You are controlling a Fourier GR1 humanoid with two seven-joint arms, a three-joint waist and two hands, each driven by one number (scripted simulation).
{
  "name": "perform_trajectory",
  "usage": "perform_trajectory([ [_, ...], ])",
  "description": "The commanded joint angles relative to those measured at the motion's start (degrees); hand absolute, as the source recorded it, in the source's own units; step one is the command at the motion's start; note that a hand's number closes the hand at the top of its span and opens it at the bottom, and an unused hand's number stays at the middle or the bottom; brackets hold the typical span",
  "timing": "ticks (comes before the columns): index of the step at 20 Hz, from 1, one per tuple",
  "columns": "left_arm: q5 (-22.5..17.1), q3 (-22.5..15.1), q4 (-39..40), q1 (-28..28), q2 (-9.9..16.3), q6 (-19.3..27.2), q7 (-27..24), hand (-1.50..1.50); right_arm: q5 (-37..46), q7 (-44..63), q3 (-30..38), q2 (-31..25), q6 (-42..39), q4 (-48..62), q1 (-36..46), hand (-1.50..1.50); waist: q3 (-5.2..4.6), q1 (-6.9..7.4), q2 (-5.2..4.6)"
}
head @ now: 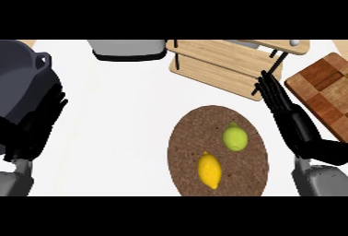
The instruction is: Pick the lemon from the placemat and place it in the tiered shelf
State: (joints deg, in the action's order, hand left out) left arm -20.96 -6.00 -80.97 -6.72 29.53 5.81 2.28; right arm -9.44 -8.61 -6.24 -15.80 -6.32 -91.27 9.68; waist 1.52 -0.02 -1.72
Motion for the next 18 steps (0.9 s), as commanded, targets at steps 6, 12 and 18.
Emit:
perform_trajectory([
  [6,-1.43,0.38,4.73,5.43,-2.87,4.11,8.33,0.0,9.9,2.64,9.97,-8.71,11.12,-10.53,-7.55,1.5,-1.63,-2.79,2.23],
  [12,-1.42,-1.3,8.51,2.47,-7.61,2.41,9.19,0.0,14.93,12.76,9.51,-6.34,15.08,-7.86,-19.83,-1.5,-1.55,-0.84,1.75],
  [18,-0.82,-0.88,3.9,6.12,-6.93,1.39,10.09,0.0,12.45,12.63,7.67,-12.25,3.29,-21.51,-27.3,-1.5,-1.57,-0.41,1.86],
])
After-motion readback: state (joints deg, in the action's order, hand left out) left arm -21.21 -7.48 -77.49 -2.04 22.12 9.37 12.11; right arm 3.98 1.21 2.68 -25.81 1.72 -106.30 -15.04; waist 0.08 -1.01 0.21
